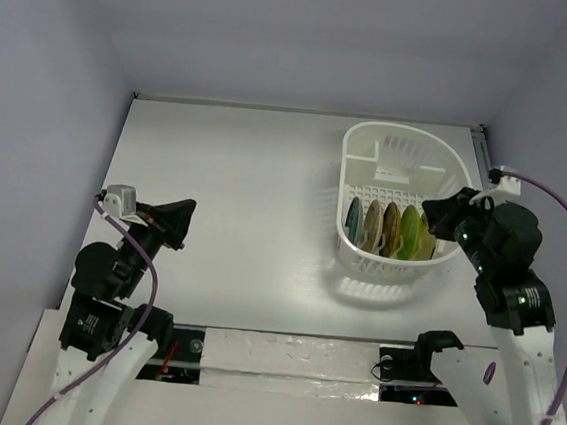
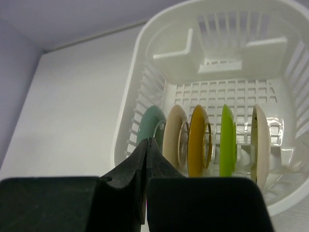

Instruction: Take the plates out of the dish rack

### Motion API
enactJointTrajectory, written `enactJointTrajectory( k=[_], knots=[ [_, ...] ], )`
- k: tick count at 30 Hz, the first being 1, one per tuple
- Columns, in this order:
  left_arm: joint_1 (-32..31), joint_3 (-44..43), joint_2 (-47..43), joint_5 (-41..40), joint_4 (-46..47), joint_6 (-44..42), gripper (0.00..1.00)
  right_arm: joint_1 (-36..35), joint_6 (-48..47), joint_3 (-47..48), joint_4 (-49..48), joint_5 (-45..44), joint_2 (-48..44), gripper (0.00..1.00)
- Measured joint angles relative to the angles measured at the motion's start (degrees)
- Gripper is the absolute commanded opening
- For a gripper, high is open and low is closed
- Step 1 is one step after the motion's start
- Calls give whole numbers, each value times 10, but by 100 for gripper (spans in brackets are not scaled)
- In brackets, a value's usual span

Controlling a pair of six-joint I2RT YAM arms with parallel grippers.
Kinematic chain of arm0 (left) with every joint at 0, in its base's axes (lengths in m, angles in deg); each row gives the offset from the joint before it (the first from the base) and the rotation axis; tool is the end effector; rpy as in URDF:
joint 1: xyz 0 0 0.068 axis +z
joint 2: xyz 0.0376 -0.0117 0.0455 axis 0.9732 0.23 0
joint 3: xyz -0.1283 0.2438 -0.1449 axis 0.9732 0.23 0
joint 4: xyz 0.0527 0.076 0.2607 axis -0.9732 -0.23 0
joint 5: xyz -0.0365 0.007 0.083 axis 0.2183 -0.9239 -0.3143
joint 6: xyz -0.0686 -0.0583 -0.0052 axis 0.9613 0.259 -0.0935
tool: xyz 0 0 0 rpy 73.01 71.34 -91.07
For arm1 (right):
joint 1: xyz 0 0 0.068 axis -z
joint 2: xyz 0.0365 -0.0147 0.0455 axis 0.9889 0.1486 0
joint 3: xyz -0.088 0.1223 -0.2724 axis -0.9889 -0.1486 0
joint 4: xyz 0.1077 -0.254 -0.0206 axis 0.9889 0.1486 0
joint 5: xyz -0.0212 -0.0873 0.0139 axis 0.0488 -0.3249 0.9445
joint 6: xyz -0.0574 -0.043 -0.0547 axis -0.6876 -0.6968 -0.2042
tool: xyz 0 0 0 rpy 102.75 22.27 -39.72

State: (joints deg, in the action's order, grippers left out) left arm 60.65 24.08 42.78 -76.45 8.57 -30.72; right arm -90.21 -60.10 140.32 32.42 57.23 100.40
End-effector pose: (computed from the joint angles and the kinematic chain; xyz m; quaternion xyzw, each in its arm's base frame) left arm 0.0843 -0.0358 0.3833 0.0166 0.6205 -0.3018 0.7236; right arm 0.1425 0.0298 0.4189 0.0609 0.7727 0.2060 0.5973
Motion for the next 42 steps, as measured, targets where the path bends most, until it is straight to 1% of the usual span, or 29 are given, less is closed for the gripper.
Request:
enactJointTrajectory(
  k=[3, 5, 6, 8, 9, 12, 13, 17, 20, 22, 29, 33, 34, 35, 36, 38, 40, 42],
  knots=[
    [0, 0, 2, -9, -4, 1, 0, -37, 0, 0, 1, -32, 43, 0],
    [0, 0, 7, -13, -6, 1, 5, -83, 2, 0, 4, -75, 72, 0],
    [0, 0, 10, -14, -7, 1, 14, -110, 1, 0, 6, -102, 90, 7],
    [0, 0, 18, -15, -9, 2, 25, -153, 5, 5, 17, -149, 124, 23],
    [0, 0, 22, -16, -10, 3, 33, -169, 6, 9, 22, -170, 146, 37],
    [0, 0, 23, -16, -12, 4, 44, -189, 8, 13, 31, -227, 203, 53],
    [0, 0, 23, -16, -12, 5, 46, -191, 9, 13, 35, -246, 217, 54],
    [0, 0, 23, -15, -13, 5, 51, -191, 13, 13, 47, -307, 260, 54],
    [0, 0, 23, -15, -13, 5, 52, -191, 17, 13, 54, -344, 284, 52],
    [0, 0, 23, -15, -13, 5, 52, -191, 19, 13, 58, -363, 298, 48],
    [0, 0, 23, -15, -13, 5, 52, -191, 22, 19, 63, -392, 363, 41],
    [0, 0, 23, -13, -13, 5, 52, -191, 25, 27, 74, -397, 404, 31],
    [0, 0, 23, -11, -13, 5, 52, -191, 25, 29, 79, -399, 409, 30],
    [0, 0, 23, -10, -13, 5, 52, -191, 27, 31, 83, -400, 414, 30],
    [0, 0, 22, -9, -13, 5, 52, -191, 27, 34, 89, -403, 417, 26],
    [0, 0, 19, -8, -13, 5, 52, -194, 28, 40, 99, -409, 421, 23],
    [0, 0, 17, -8, -13, 5, 52, -196, 26, 47, 111, -414, 423, 17],
    [0, 0, 15, -8, -13, 5, 52, -200, 22, 54, 128, -421, 426, 16]
  ],
)
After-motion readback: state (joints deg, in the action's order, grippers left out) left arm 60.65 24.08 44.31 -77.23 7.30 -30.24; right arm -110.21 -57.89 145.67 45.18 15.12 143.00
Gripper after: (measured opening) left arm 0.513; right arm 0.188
